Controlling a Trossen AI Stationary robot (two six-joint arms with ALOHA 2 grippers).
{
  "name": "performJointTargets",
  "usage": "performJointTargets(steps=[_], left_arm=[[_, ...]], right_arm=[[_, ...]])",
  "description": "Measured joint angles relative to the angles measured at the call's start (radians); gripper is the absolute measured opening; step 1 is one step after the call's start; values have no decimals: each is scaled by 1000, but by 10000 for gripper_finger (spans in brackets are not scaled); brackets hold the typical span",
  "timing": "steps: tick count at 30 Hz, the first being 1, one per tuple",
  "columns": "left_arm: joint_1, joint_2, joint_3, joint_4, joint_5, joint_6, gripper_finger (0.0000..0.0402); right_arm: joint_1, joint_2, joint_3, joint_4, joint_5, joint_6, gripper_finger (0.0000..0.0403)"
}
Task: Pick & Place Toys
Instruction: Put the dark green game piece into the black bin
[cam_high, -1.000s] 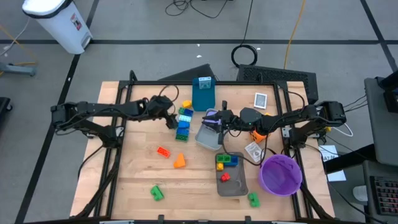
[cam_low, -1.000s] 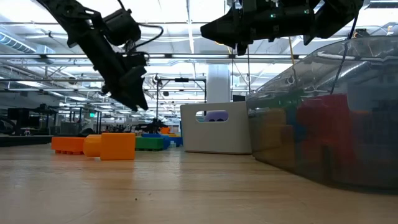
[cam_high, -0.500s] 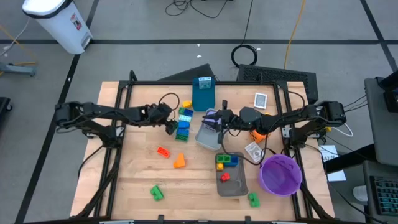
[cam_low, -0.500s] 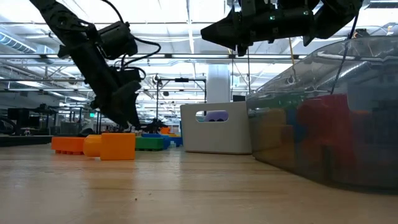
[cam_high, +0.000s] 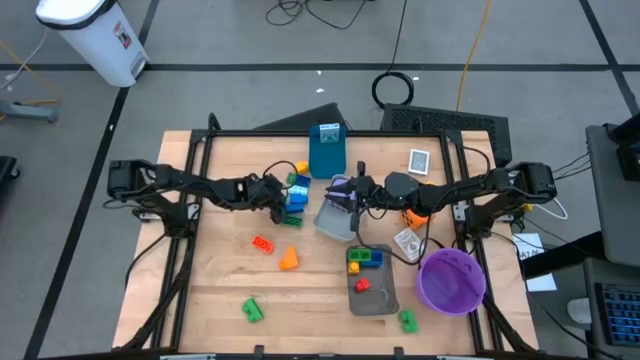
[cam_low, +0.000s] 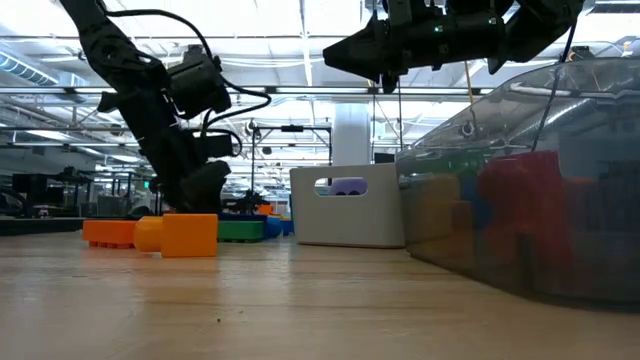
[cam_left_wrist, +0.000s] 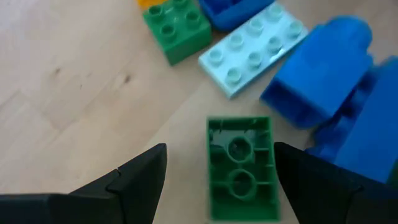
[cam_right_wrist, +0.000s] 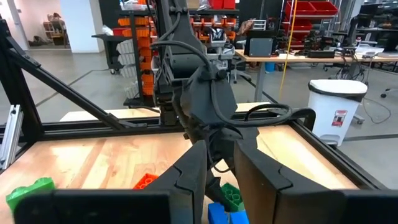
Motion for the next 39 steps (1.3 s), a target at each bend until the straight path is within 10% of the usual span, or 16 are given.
performJointTargets(steps=[11,27,39], left_arm=[[14,5,2,-31,-1,5,288],[18,2,2,-6,5,81,150],[28,-176,56,71,249,253,169]], right_arm=[[0,0,0,0,0,0,75],[0,0,0,0,0,-20,75],[33,22,-1,62,-185,-68,75]])
